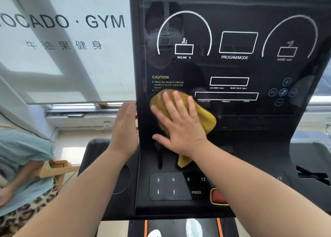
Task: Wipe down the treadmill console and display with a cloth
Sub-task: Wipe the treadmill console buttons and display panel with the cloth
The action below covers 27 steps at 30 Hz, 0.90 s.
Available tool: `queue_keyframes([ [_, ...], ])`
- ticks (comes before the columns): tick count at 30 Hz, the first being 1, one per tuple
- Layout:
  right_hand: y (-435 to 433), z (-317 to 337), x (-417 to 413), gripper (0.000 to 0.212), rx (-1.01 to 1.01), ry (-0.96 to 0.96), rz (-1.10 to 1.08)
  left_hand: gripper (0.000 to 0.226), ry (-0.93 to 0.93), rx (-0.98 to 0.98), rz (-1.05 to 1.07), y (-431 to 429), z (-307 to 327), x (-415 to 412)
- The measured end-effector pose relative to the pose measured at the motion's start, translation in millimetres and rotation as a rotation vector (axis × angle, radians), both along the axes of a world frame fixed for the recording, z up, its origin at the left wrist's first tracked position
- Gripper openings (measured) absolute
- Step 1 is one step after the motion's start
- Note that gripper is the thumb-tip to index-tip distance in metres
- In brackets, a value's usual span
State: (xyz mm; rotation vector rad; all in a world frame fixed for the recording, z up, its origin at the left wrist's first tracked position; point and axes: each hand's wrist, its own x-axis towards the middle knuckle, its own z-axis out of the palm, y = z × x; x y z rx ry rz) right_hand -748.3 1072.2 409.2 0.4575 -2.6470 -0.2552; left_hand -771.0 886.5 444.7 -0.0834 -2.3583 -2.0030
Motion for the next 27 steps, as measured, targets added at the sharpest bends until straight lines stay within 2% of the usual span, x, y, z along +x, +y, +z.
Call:
queue_keyframes([
  [2, 1.9, -7.2, 3.0, 0.081, 0.082, -0.021, 0.092, 0.042, 0.005, -0.002, 0.018, 2.5, 0.3, 1.4],
  [5, 12.5, -11.1, 6.5, 0.080, 0.096, 0.001, 0.102, 0.048, 0.032, -0.053, 0.067, 6.3, 7.4, -2.0],
  [9, 48.7, -11.9, 20.8, 0.084, 0.053, 0.049, -0.028, 0.056, 0.214, -0.150, 0.101, 13.5, 24.8, -11.1],
  [14, 66.1, 28.9, -4.5, 0.082, -0.043, 0.099, -0.164, 0.049, 0.276, -0.058, 0.061, 24.6, 29.2, -30.4],
  [17, 63.5, 68.3, -35.8, 0.078, -0.031, 0.152, -0.144, 0.056, 0.209, -0.043, 0.012, 16.2, 24.7, -33.6],
  [22, 48.7, 102.0, -65.9, 0.076, 0.089, 0.188, -0.015, 0.043, 0.124, 0.013, -0.106, 2.7, 32.4, -29.0],
  [27, 25.7, 73.8, -52.8, 0.078, 0.159, 0.124, 0.069, 0.077, 0.023, 0.066, -0.157, -1.9, 43.5, -24.7],
])
